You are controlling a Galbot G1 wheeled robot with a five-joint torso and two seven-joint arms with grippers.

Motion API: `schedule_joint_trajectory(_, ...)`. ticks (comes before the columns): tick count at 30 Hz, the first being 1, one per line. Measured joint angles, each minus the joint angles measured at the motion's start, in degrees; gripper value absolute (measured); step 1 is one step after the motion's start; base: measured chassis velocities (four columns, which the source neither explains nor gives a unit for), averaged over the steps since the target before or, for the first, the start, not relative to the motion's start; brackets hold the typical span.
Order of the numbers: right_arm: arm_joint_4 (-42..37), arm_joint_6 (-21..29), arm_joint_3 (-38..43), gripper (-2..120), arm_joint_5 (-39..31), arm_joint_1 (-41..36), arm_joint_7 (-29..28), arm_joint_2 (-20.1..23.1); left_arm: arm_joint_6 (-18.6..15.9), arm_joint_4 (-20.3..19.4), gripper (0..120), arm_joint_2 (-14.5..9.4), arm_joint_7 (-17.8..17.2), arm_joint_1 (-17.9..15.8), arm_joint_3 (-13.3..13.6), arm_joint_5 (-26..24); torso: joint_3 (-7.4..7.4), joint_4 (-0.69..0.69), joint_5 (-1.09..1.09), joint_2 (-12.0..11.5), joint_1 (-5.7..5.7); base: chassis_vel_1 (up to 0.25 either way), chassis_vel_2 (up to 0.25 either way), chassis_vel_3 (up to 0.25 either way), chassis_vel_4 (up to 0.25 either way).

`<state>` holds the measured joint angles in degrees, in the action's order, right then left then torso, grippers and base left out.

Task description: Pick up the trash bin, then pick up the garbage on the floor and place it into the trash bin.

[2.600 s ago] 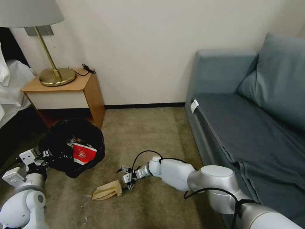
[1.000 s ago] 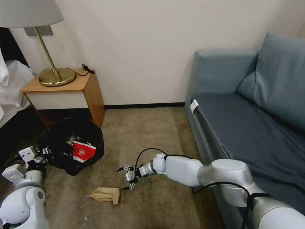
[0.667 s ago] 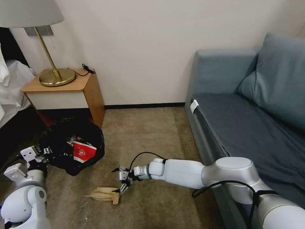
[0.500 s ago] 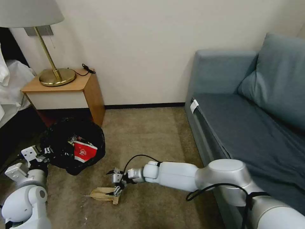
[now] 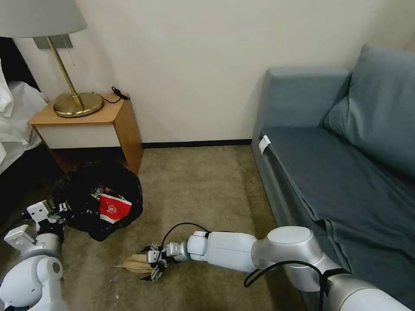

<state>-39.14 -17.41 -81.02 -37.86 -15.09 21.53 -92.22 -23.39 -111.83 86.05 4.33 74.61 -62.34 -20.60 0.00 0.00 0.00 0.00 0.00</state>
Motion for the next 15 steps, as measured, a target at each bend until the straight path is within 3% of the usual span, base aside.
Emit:
schedule_joint_trajectory(11, 2.57, -0.02, 1.16, 98, 0.74, -1.03, 1.77, 0.05, 0.00, -0.63, 4, -0.02, 0.05, 0.80, -0.46, -0.05, 0.00, 0.00, 0.00, 0.00, 0.00, 0.000, 0.000, 0.000, 0.000)
schedule_joint_trajectory(15, 2.95, -0.58, 1.38, 79, 0.80, -1.39, 1.77, 0.07, 0.03, -0.64, 4, -0.04, 0.06, 0.77, -0.52, -0.12, 0.00, 0.00, 0.00, 0.00, 0.00, 0.000, 0.000, 0.000, 0.000)
